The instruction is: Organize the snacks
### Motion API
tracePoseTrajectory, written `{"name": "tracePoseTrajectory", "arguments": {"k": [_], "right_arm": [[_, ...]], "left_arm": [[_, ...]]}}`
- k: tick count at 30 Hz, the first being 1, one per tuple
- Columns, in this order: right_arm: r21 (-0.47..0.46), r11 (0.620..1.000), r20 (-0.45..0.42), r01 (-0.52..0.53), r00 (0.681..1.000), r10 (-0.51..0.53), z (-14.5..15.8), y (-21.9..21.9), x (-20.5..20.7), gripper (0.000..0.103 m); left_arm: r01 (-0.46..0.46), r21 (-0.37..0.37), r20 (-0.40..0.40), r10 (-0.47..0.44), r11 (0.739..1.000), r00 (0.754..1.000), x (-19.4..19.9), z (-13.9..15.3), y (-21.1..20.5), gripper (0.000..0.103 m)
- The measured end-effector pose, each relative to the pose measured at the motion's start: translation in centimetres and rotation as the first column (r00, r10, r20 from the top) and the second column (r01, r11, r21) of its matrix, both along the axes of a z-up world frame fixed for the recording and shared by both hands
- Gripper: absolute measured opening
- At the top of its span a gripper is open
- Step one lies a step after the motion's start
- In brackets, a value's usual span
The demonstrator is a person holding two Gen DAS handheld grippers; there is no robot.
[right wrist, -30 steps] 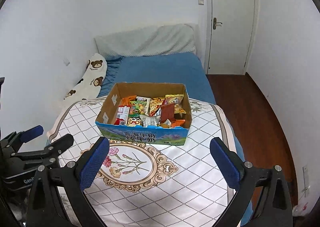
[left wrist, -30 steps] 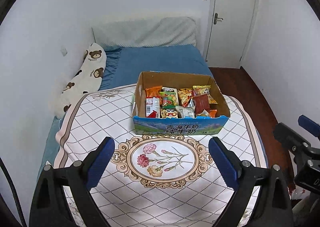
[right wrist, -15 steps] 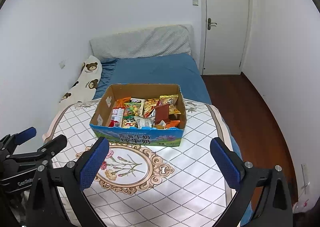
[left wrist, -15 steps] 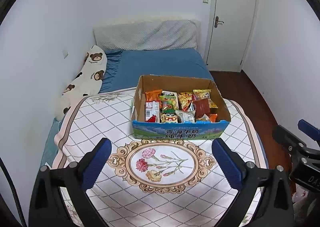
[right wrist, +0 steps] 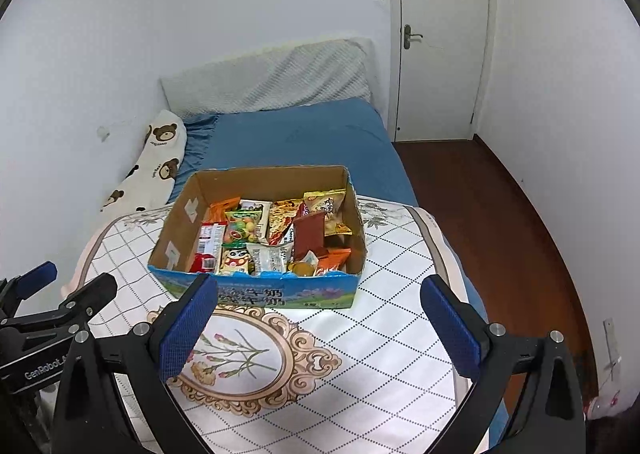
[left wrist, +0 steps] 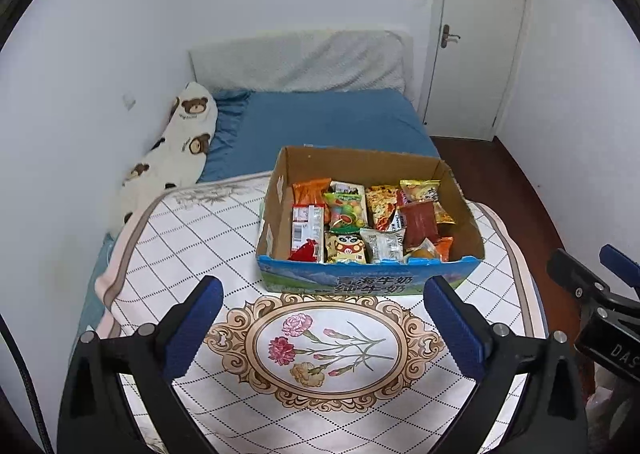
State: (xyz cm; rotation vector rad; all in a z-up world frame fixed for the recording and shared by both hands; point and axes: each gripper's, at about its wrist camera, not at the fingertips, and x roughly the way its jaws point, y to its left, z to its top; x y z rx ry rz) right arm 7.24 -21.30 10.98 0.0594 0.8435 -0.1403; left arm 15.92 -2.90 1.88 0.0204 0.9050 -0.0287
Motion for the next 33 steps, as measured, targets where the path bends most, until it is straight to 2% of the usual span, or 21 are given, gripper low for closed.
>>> {"name": "tracePoseTrajectory", "arguments": {"k": [6, 12, 33], "right_arm": [[-0.005, 1.000, -0.040, 0.020, 0.999, -0.020, -2.7, -0.4, 1.9, 0.103], [-0.019, 1.000, -0.063, 0.023, 0.998, -0.024, -3.9, -0.5, 2.6, 0.103], [-0.048, 0.999, -0.038, 0.019, 0.999, -0.021, -2.6, 0.3, 2.0, 0.103]], "left_arm": [[-0.009, 0.020, -0.017, 0.009, 1.000, 1.000, 1.4, -1.8, -0.3, 0.103], [-0.014, 0.029, -0.040, 0.016, 0.999, 0.999, 2.0, -3.1, -0.3, 0.103], [-0.013, 0.036, -0.015, 0.014, 0.999, 1.000, 1.8, -2.2, -0.1, 0.103]]}}
